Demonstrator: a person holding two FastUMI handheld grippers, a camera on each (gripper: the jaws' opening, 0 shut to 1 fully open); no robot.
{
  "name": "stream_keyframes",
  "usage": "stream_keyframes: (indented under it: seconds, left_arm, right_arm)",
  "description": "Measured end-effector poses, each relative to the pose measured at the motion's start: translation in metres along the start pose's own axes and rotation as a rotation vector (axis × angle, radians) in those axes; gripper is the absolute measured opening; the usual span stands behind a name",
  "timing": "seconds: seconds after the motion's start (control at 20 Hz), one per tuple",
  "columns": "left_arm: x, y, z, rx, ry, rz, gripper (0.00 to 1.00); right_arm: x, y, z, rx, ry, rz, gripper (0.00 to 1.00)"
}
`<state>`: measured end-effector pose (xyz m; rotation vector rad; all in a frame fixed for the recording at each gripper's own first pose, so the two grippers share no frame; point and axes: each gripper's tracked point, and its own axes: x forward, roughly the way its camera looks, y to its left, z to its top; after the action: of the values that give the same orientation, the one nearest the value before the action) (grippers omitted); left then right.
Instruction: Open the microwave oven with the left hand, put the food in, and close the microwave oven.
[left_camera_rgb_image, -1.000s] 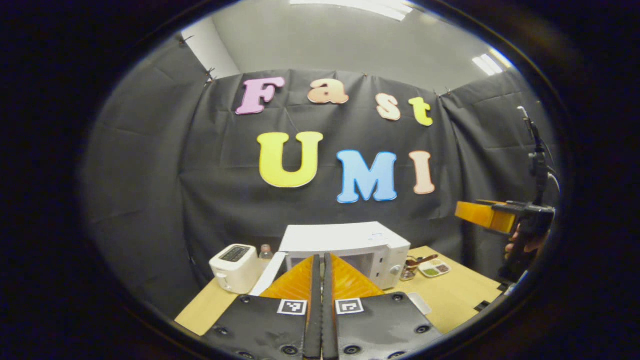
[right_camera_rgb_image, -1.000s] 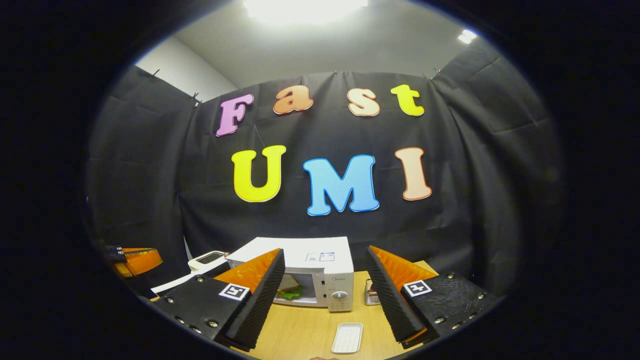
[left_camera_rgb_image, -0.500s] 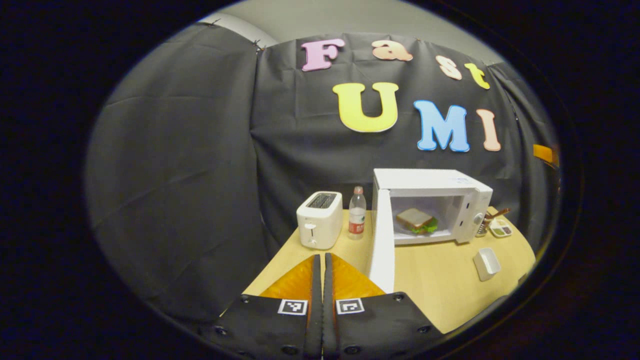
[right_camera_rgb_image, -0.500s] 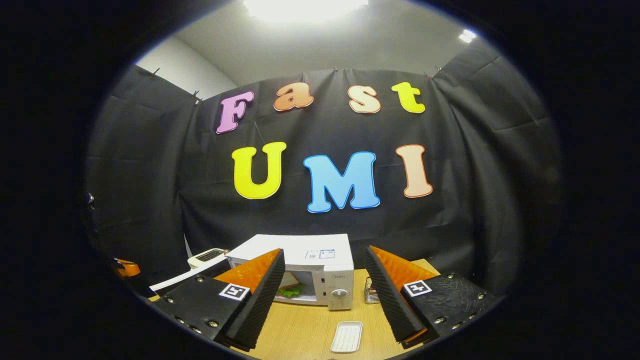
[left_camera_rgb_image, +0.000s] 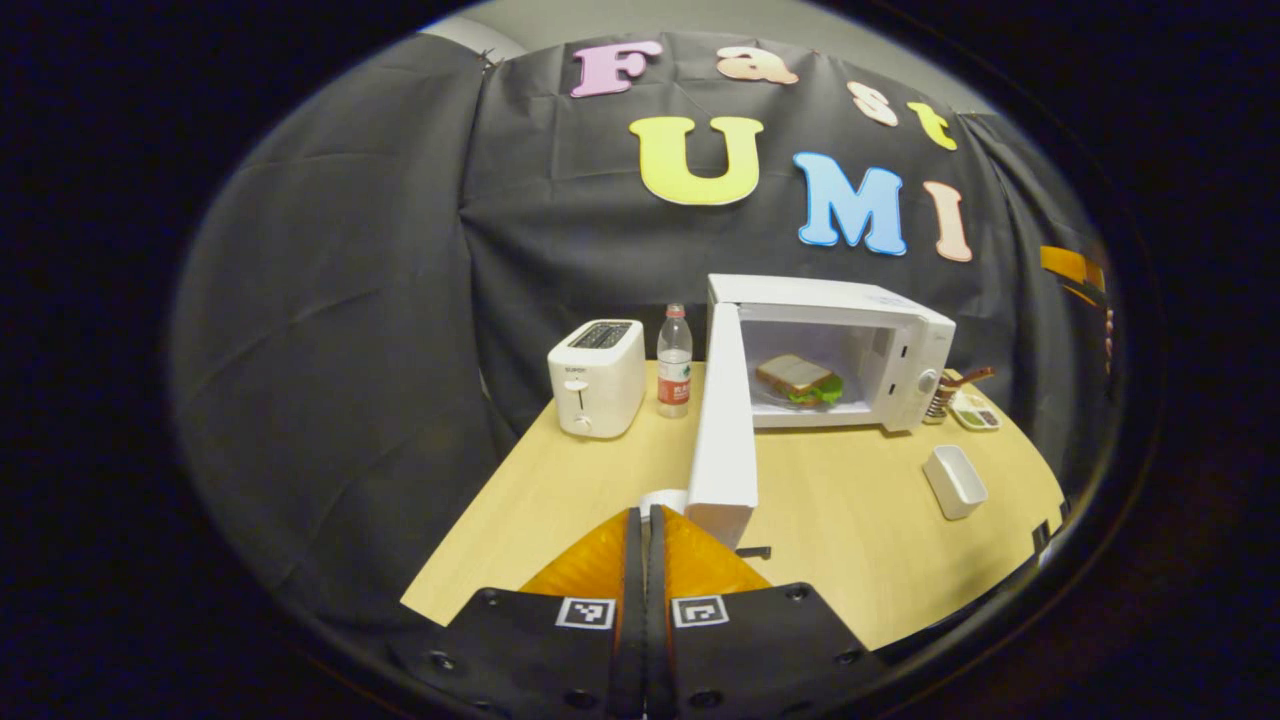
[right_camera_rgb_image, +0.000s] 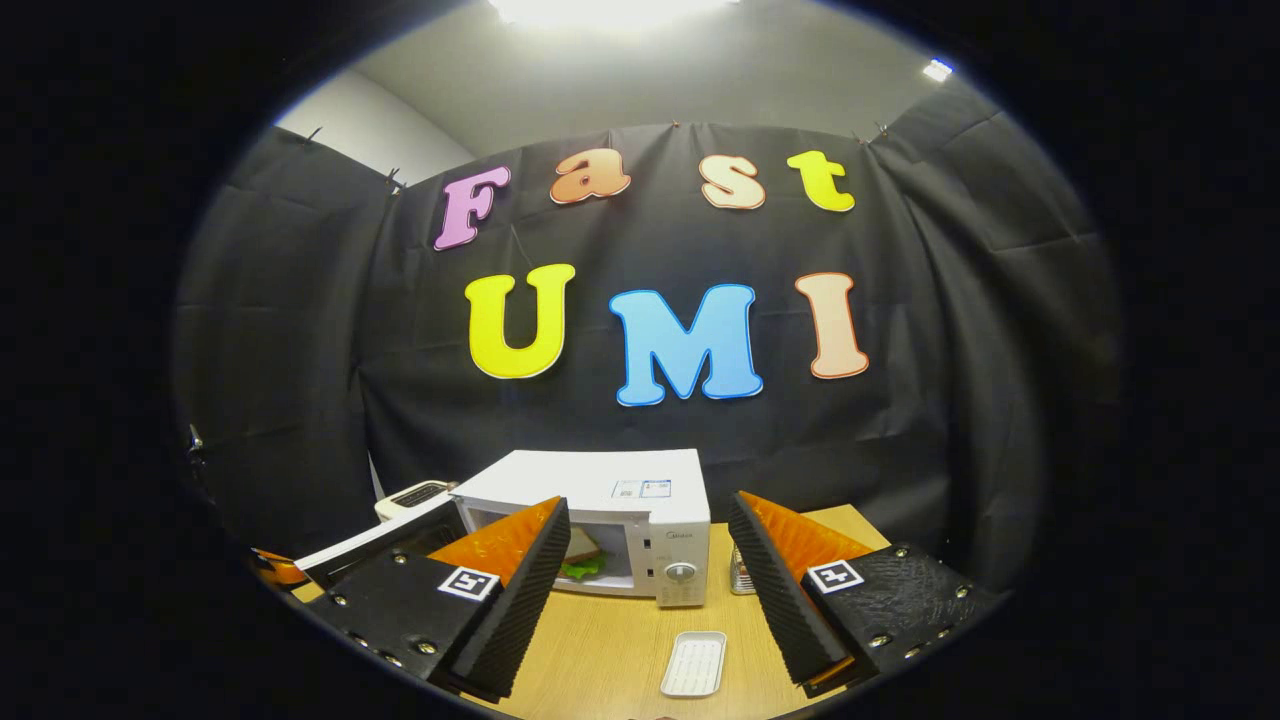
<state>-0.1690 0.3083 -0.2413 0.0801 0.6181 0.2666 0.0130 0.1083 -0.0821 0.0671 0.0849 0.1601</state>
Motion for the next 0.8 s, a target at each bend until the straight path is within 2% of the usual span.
stream_keyframes:
  seconds: [0.25, 0.3, 0.55, 0.65, 0.8]
  left_arm:
    - [-0.007, -0.036, -0.001, 0.008, 0.007, -0.060, 0.09]
    - [-0.009, -0.048, -0.001, 0.010, 0.010, -0.082, 0.07]
    - [-0.015, -0.116, 0.005, 0.046, 0.017, -0.218, 0.09]
    - [-0.014, -0.143, 0.010, 0.064, 0.013, -0.272, 0.07]
    - [-0.009, -0.179, 0.014, 0.085, 0.022, -0.344, 0.09]
  right_arm:
    - [0.001, -0.004, -0.002, 0.006, 0.010, 0.001, 0.96]
    - [0.001, -0.005, -0.001, 0.007, 0.008, 0.002, 0.96]
    - [0.000, -0.014, -0.003, 0.007, 0.012, -0.010, 0.96]
    - [-0.002, -0.023, -0.003, 0.007, 0.014, -0.023, 0.96]
    - [-0.002, -0.039, 0.000, 0.003, 0.007, -0.049, 0.96]
